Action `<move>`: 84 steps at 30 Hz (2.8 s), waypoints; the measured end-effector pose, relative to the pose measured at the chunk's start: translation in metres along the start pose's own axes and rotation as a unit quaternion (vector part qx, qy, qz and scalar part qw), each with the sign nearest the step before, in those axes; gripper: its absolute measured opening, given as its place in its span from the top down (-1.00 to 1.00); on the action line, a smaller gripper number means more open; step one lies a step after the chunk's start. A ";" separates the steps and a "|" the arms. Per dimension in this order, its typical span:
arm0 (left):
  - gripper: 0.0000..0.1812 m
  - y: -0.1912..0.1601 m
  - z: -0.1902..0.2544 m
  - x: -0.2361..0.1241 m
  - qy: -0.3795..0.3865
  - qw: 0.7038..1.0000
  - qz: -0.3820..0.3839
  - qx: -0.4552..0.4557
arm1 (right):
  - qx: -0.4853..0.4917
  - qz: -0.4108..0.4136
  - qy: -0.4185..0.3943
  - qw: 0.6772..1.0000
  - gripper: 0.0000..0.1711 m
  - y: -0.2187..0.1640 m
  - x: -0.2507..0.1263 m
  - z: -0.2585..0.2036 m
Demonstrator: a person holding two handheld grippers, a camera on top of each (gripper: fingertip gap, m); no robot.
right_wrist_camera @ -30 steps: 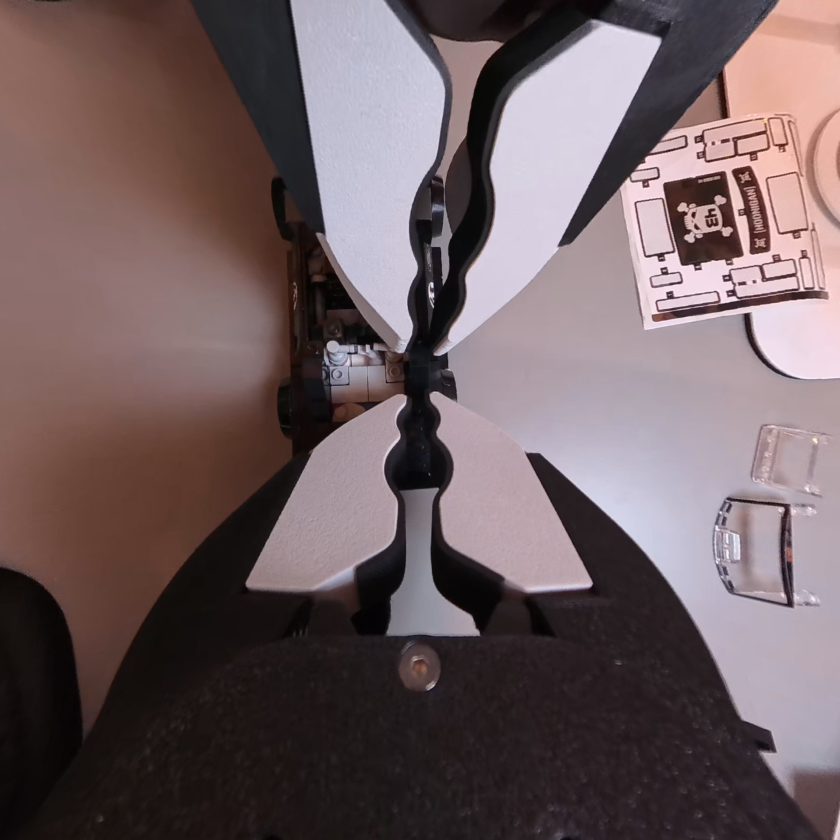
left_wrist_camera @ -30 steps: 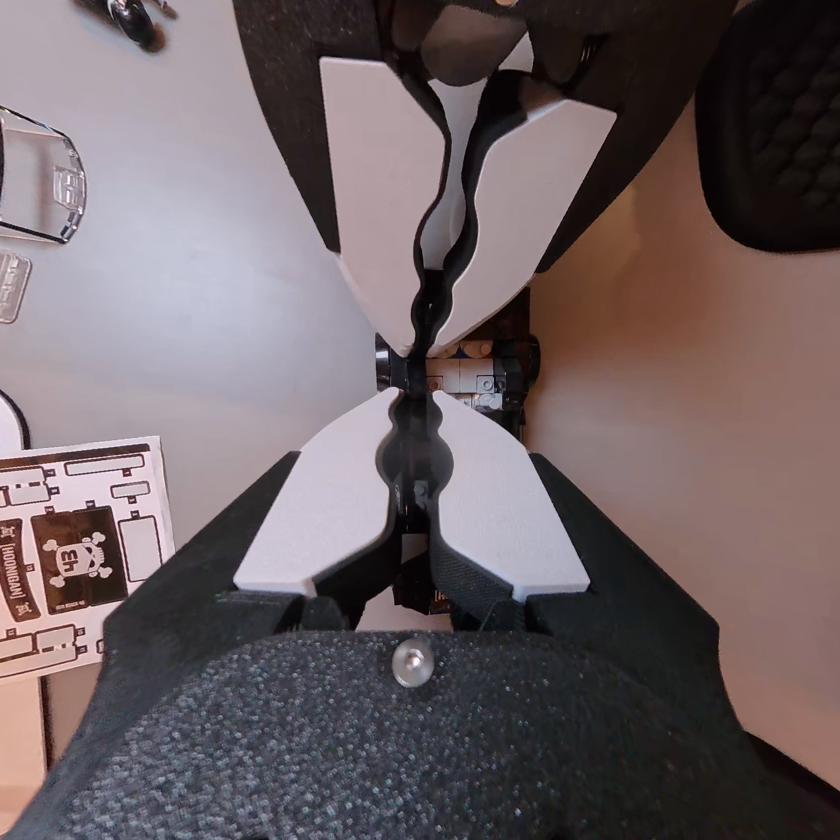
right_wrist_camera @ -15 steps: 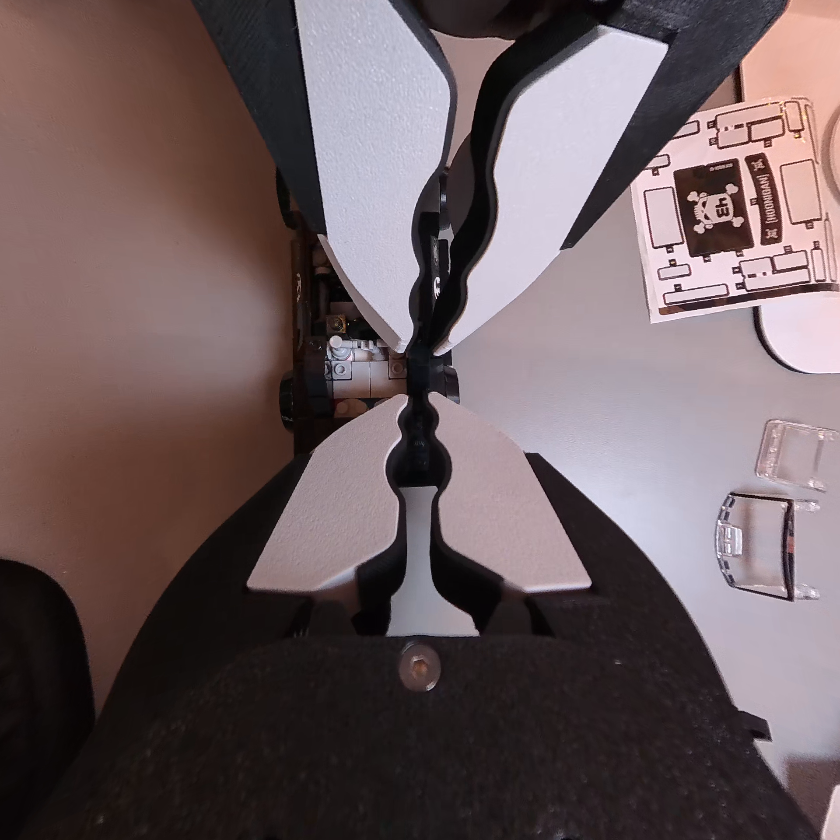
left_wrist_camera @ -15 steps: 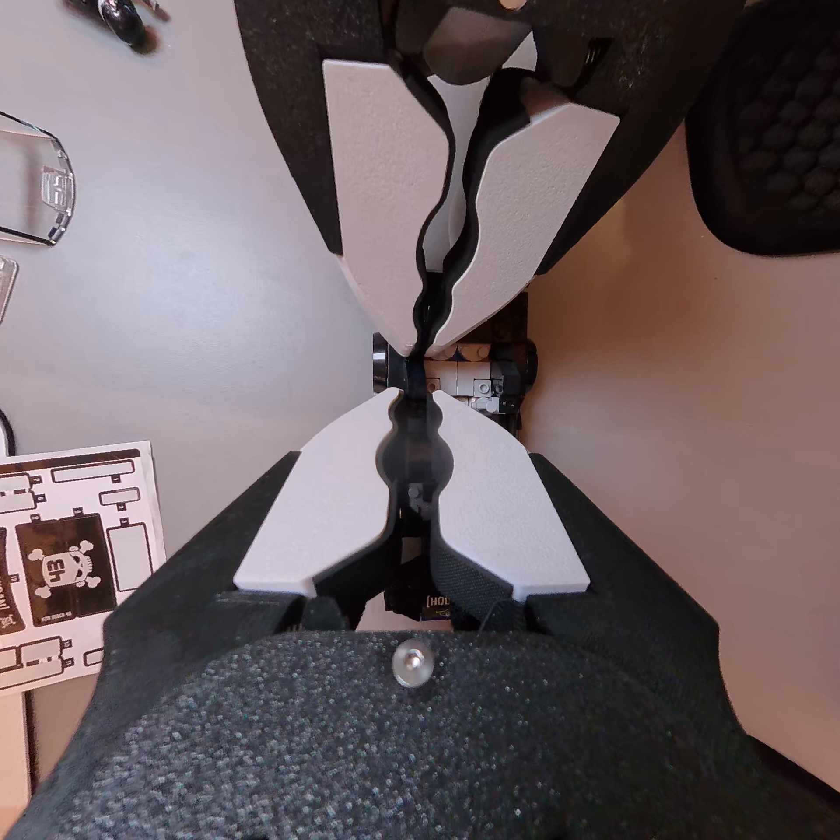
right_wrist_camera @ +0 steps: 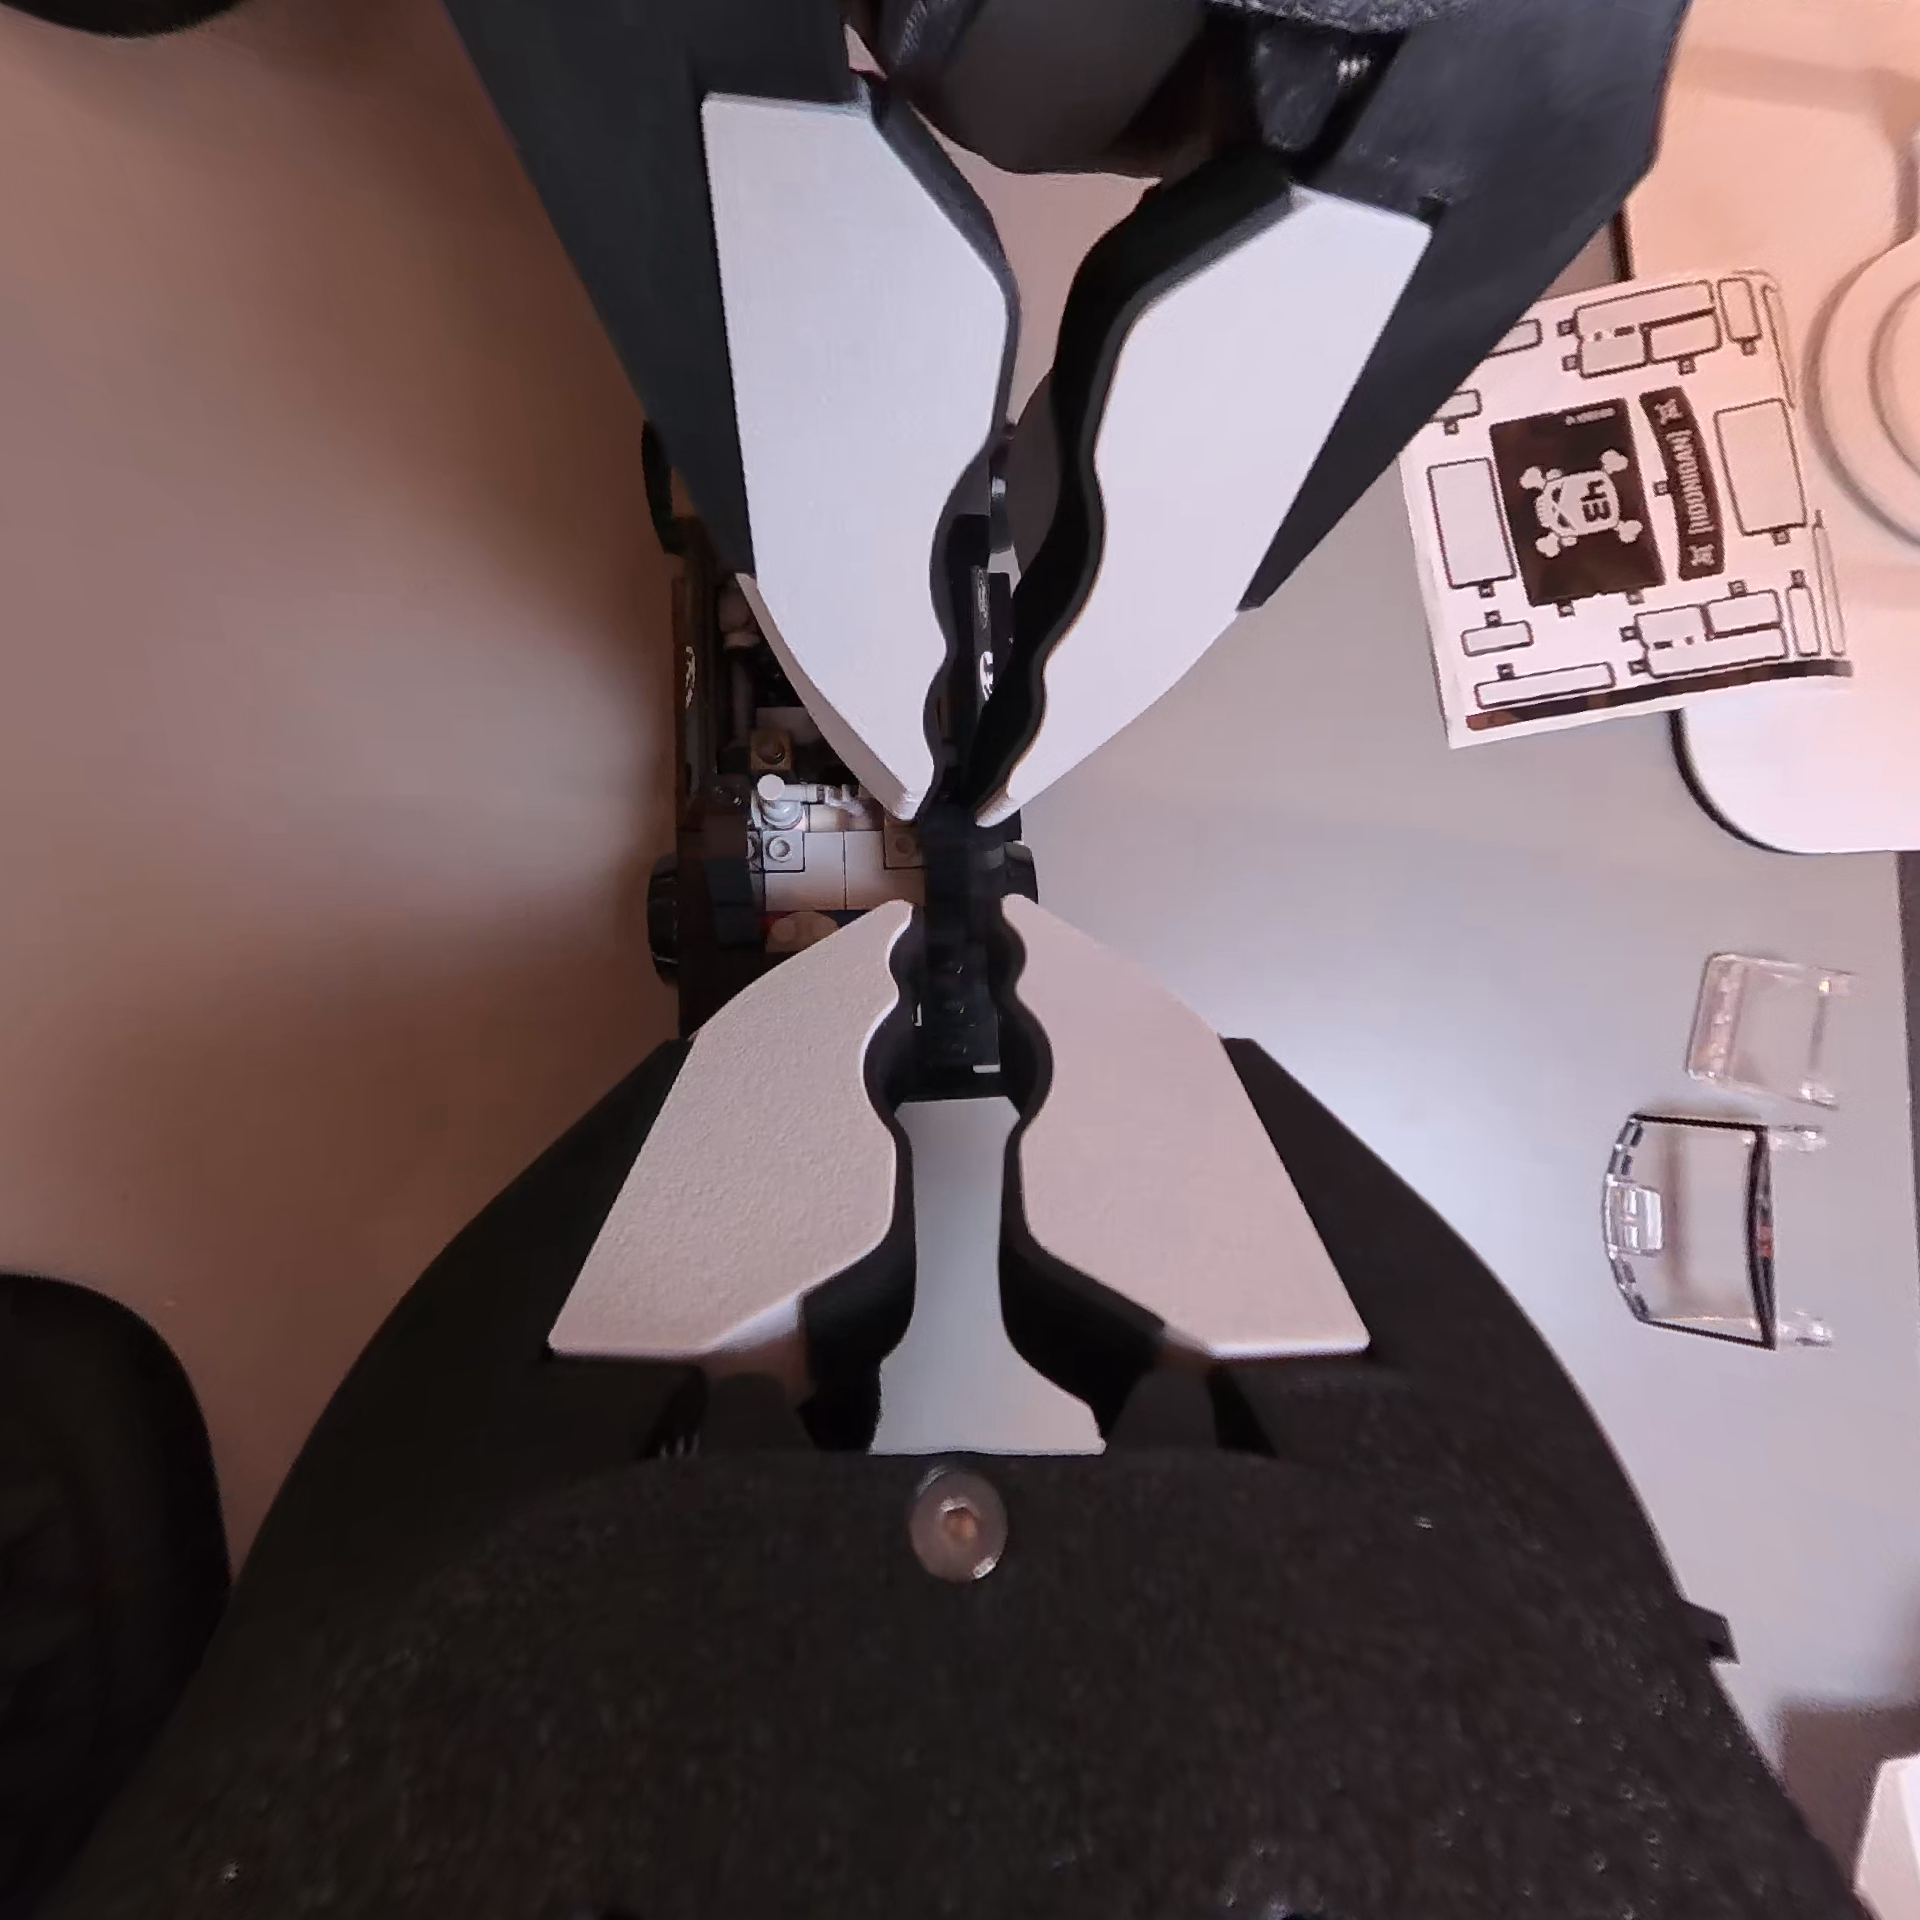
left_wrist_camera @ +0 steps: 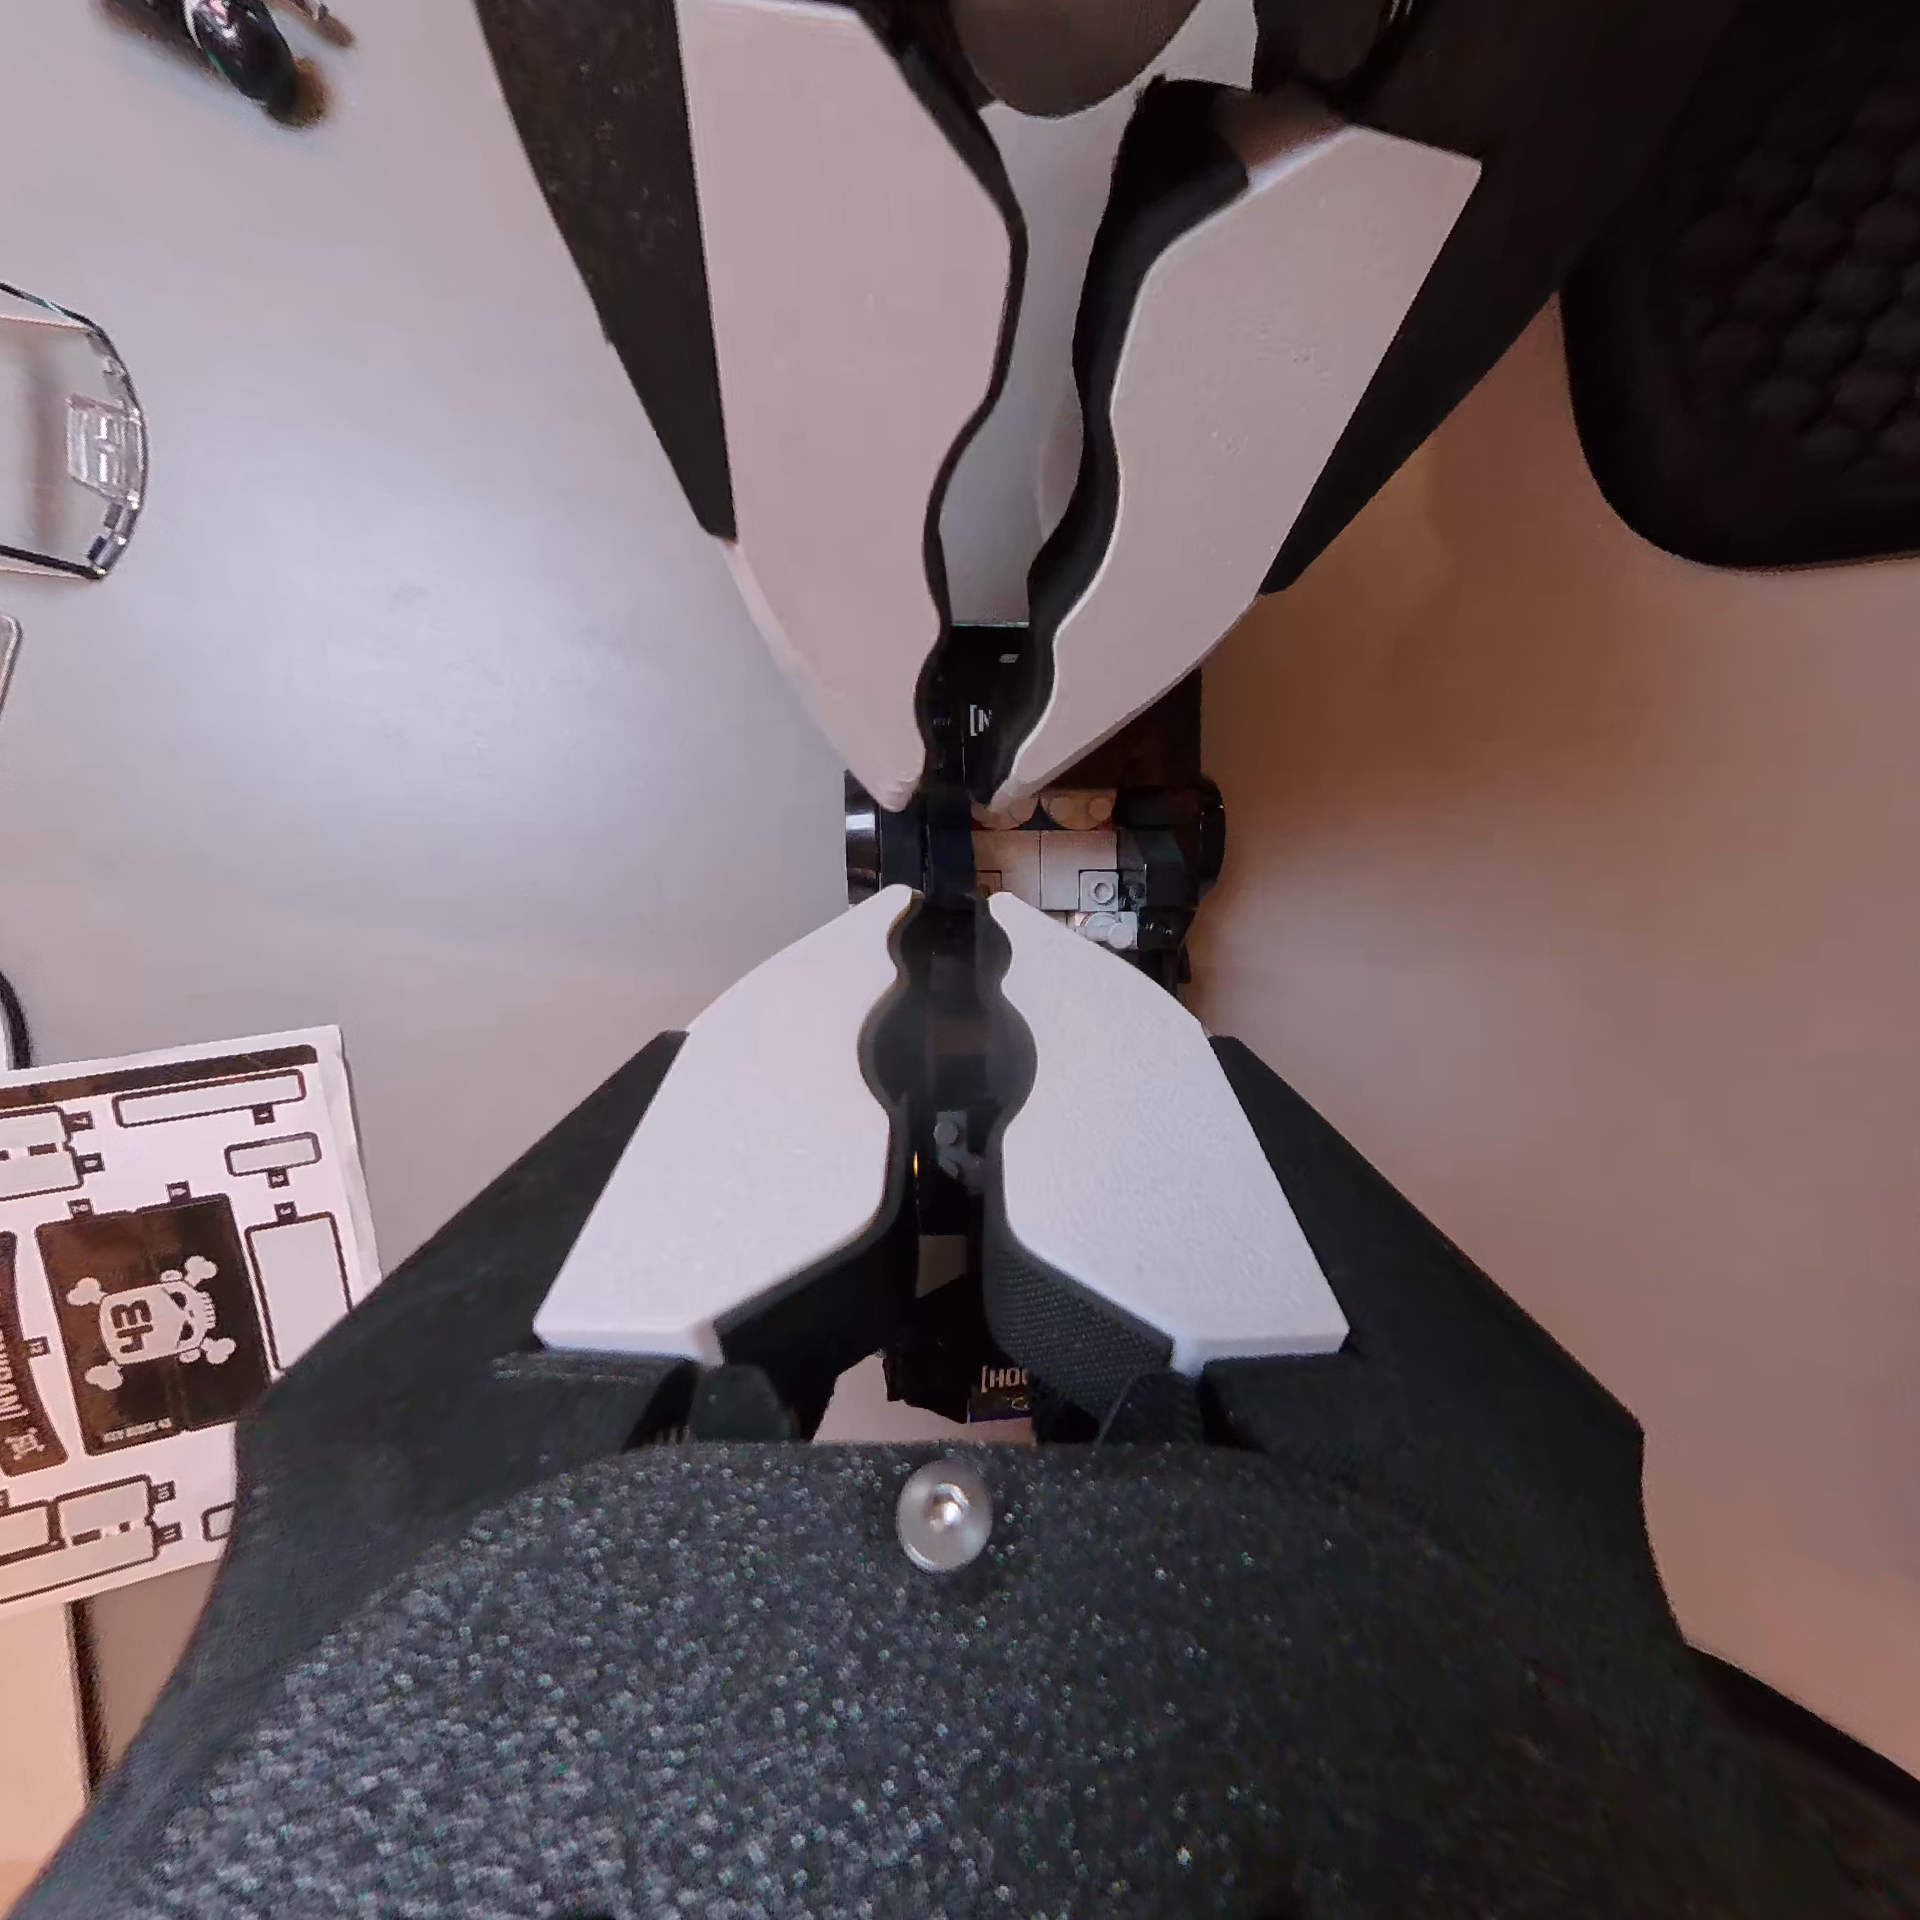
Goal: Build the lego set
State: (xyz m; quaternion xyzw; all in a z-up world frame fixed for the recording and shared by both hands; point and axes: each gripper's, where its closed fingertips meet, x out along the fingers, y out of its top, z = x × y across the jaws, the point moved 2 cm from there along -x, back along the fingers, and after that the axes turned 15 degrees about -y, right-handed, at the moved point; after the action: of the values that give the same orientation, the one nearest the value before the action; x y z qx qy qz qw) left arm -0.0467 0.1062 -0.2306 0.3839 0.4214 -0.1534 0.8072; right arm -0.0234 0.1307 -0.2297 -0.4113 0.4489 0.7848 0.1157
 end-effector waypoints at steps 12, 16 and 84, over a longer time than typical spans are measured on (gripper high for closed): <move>0.91 -0.001 0.000 0.000 -0.005 1.000 0.008 -0.005 | -0.008 0.003 -0.007 1.000 0.90 -0.001 0.010 -0.004; 0.90 0.000 -0.001 0.000 -0.002 1.000 0.016 -0.006 | -0.007 -0.007 -0.010 1.000 0.91 -0.002 0.012 -0.002; 0.51 -0.073 0.016 -0.024 0.107 0.977 0.183 0.022 | 0.087 -0.126 -0.048 0.987 0.90 0.002 0.016 -0.005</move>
State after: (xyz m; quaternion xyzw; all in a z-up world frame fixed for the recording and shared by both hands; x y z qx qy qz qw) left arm -0.0941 0.0445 -0.2421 0.4862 0.4246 0.0300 0.7631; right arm -0.0317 0.1224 -0.2418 -0.4149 0.4538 0.7407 0.2709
